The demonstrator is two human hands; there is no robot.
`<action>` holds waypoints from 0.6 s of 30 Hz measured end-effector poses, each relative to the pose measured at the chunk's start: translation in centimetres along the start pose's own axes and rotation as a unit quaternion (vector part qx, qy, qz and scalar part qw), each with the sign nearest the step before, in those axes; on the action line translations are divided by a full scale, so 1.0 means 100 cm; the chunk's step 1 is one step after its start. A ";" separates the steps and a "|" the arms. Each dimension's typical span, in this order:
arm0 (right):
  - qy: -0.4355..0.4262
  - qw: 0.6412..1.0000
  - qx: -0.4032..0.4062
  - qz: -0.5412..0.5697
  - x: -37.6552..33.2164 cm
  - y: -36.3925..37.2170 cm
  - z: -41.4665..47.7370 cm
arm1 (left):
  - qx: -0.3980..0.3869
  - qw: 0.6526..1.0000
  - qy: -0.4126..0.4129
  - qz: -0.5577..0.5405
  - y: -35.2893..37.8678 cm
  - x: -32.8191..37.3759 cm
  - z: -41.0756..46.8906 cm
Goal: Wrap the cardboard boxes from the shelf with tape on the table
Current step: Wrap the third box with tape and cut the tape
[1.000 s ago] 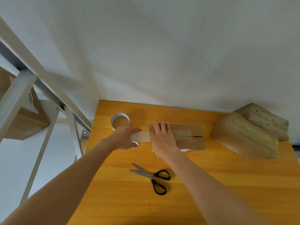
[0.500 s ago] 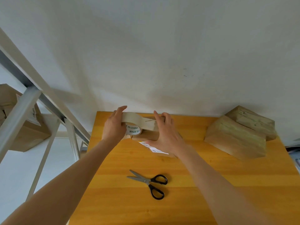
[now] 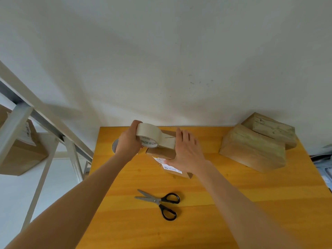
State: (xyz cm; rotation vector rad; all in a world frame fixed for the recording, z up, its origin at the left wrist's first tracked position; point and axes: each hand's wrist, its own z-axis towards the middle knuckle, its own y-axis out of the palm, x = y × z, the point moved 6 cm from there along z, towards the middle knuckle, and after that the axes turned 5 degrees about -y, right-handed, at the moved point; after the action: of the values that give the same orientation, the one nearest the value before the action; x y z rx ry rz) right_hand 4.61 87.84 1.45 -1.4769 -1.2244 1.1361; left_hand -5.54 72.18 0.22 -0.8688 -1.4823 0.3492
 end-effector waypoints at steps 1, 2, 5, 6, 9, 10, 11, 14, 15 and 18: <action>-0.005 1.000 -0.001 0.007 0.001 0.001 -0.002 | -0.002 1.000 0.012 0.023 -0.001 0.003 0.002; -0.009 1.000 -0.004 0.014 0.003 0.001 -0.003 | -0.002 0.999 0.025 0.046 -0.002 0.007 0.004; -0.014 0.999 -0.013 0.036 0.010 0.002 -0.007 | 0.008 0.992 0.061 0.110 -0.004 0.017 0.011; -0.015 0.999 -0.016 0.042 0.013 0.003 -0.009 | 0.011 0.989 0.068 0.134 -0.004 0.019 0.012; -0.020 0.998 -0.018 0.051 0.020 0.005 -0.015 | 0.015 0.975 0.080 0.206 -0.002 0.020 0.010; -0.022 0.998 -0.016 0.053 0.022 0.005 -0.017 | 0.013 0.971 0.081 0.226 0.000 0.021 0.009; -0.023 0.998 -0.015 0.055 0.024 0.006 -0.018 | 0.009 0.966 0.081 0.244 0.001 0.020 0.008; -0.029 0.997 -0.014 0.065 0.030 0.008 -0.021 | 0.002 0.957 0.075 0.281 0.007 0.019 0.006; -0.031 0.997 -0.014 0.068 0.033 0.009 -0.022 | 0.002 0.954 0.077 0.291 0.009 0.019 0.005; -0.024 0.996 -0.021 0.085 0.041 0.014 -0.025 | 0.000 0.947 0.079 0.312 0.016 0.023 0.003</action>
State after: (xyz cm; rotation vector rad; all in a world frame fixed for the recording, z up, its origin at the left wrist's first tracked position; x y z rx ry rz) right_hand 7.73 91.52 0.07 -1.6186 -1.1799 1.2721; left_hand -5.10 74.90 0.69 -1.3281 -1.0296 0.7270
